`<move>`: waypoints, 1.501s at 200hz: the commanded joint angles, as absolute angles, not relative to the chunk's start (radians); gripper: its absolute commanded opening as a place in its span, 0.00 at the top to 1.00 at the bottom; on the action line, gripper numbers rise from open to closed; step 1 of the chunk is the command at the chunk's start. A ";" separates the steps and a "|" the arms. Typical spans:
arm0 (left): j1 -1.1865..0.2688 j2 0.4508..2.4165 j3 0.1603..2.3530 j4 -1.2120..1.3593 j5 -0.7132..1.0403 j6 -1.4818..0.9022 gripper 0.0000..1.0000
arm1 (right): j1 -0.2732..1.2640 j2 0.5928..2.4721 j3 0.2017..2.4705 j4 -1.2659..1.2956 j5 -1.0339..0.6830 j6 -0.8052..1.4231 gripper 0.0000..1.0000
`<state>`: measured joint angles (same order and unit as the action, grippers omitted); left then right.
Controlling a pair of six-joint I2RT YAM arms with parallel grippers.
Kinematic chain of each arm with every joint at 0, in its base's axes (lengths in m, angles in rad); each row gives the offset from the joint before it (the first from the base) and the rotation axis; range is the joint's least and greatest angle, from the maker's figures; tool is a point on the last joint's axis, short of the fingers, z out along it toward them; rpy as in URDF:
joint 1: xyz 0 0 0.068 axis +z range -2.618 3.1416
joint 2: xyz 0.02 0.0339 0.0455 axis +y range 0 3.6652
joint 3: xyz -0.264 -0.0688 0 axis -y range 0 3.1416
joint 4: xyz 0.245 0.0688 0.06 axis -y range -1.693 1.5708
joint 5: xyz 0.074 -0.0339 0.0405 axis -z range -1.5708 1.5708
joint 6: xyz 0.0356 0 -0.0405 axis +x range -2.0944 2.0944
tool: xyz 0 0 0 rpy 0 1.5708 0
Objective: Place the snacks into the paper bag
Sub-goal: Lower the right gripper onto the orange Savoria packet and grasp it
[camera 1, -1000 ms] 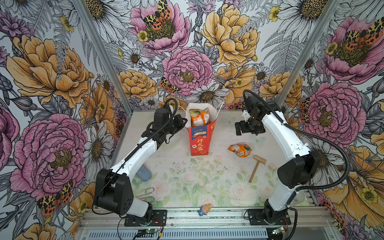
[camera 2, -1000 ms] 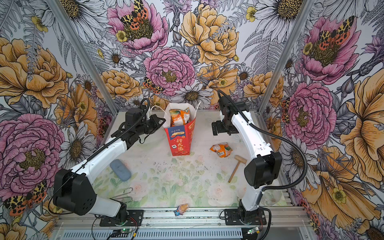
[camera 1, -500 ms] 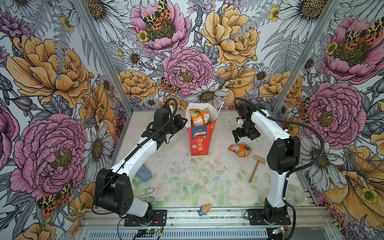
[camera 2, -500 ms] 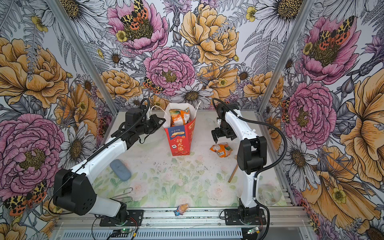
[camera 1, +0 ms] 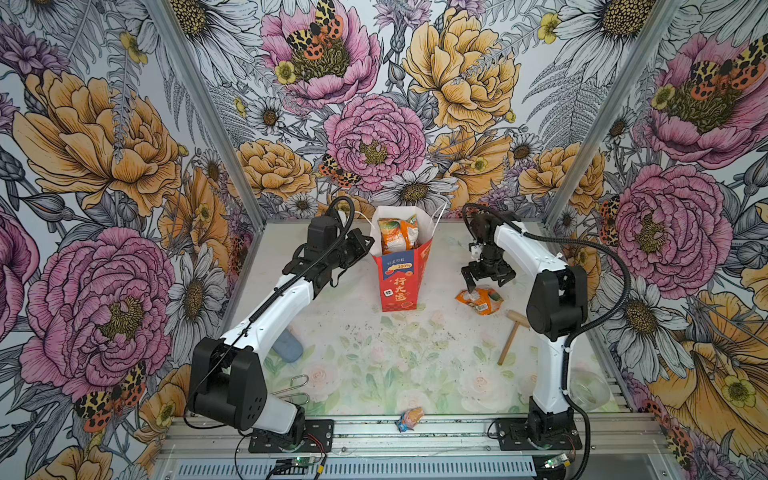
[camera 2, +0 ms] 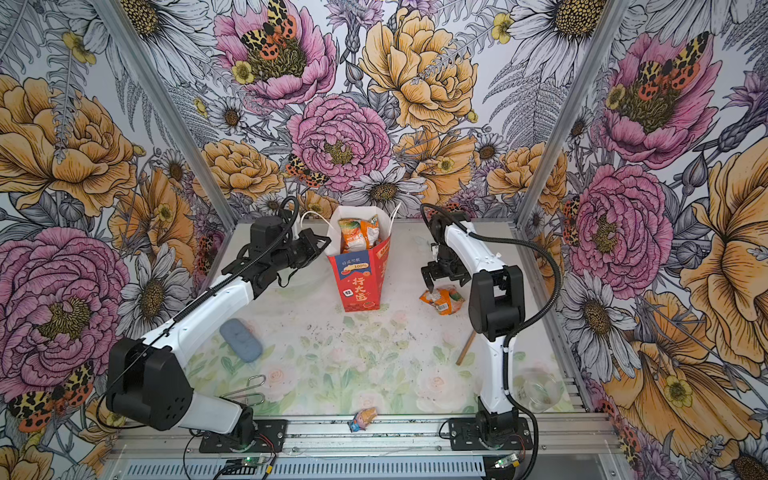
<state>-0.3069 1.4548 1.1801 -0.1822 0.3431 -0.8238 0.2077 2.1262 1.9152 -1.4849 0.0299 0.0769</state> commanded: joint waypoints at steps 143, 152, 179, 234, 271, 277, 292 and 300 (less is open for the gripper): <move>-0.284 1.450 1.186 -0.172 0.347 -0.822 1.00 | 0.206 2.217 1.866 -1.466 -0.017 0.060 0.00; -0.284 1.448 1.185 -0.173 0.347 -0.822 1.00 | 0.208 2.215 1.857 -1.464 -0.023 0.059 0.01; -0.281 1.448 1.183 -0.172 0.347 -0.824 1.00 | 0.214 2.213 1.828 -1.454 -0.025 0.060 0.01; -0.279 1.451 1.187 -0.170 0.350 -0.824 1.00 | 0.216 2.207 1.799 -1.433 -0.040 0.064 0.03; -0.279 1.449 1.189 -0.173 0.351 -0.824 1.00 | 0.216 2.209 1.794 -1.422 -0.058 0.065 0.05; -0.279 1.448 1.188 -0.172 0.350 -0.824 1.00 | 0.216 2.210 1.792 -1.421 -0.058 0.065 0.05; -0.279 1.447 1.188 -0.172 0.350 -0.824 1.00 | 0.216 2.210 1.793 -1.417 -0.065 0.067 0.06; -0.279 1.446 1.188 -0.172 0.349 -0.824 1.00 | 0.216 2.210 1.793 -1.417 -0.068 0.068 0.07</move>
